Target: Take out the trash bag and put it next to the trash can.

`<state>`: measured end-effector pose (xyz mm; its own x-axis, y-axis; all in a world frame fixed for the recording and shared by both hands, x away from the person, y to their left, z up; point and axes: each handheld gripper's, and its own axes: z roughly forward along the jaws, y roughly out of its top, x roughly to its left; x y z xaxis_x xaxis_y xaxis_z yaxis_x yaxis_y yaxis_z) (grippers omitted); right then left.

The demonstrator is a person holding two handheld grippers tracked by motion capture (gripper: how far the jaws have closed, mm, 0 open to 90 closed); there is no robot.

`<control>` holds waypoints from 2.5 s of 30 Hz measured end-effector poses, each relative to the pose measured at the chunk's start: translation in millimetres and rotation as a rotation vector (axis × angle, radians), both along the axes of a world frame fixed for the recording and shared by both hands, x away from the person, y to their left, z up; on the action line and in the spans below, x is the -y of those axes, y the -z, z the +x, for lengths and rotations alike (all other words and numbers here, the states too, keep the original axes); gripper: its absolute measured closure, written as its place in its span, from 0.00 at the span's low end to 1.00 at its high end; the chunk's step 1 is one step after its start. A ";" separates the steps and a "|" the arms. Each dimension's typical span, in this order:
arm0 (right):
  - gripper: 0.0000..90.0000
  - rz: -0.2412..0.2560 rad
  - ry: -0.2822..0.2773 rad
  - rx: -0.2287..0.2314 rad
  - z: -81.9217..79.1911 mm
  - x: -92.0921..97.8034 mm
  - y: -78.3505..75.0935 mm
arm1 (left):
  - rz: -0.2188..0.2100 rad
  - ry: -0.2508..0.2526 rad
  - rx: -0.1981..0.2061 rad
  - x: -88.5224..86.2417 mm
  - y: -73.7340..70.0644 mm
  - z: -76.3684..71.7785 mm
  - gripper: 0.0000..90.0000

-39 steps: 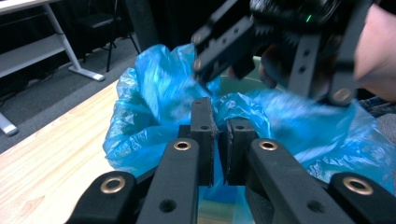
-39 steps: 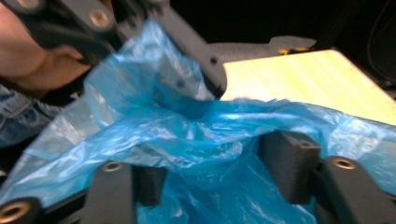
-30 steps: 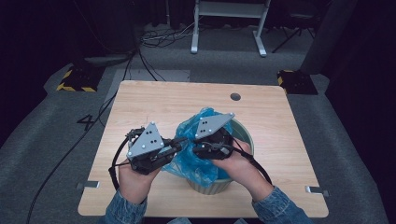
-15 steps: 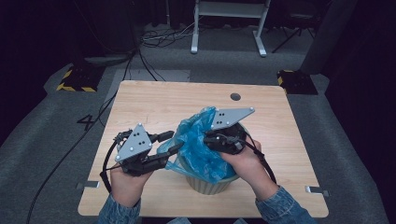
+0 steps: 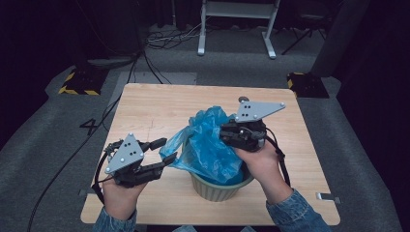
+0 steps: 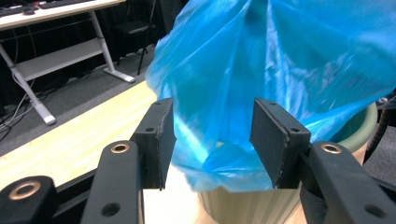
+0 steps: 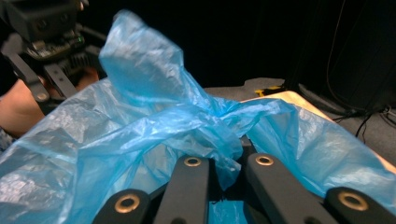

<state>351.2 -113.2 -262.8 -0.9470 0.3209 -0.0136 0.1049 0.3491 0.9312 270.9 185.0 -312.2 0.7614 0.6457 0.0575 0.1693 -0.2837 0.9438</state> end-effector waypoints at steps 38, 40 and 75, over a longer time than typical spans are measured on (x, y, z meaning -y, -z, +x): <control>0.99 0.069 0.035 0.017 10.7 13.6 -24.4 | -0.068 -0.055 0.019 -55.7 3.3 -28.6 0.46; 1.00 0.069 0.034 0.021 10.7 13.6 -25.7 | -0.048 -0.060 0.003 -57.1 6.1 -28.2 0.46; 0.99 0.065 0.187 0.198 -16.3 83.4 -129.9 | 0.020 -0.049 -0.129 -55.5 37.4 -5.2 0.46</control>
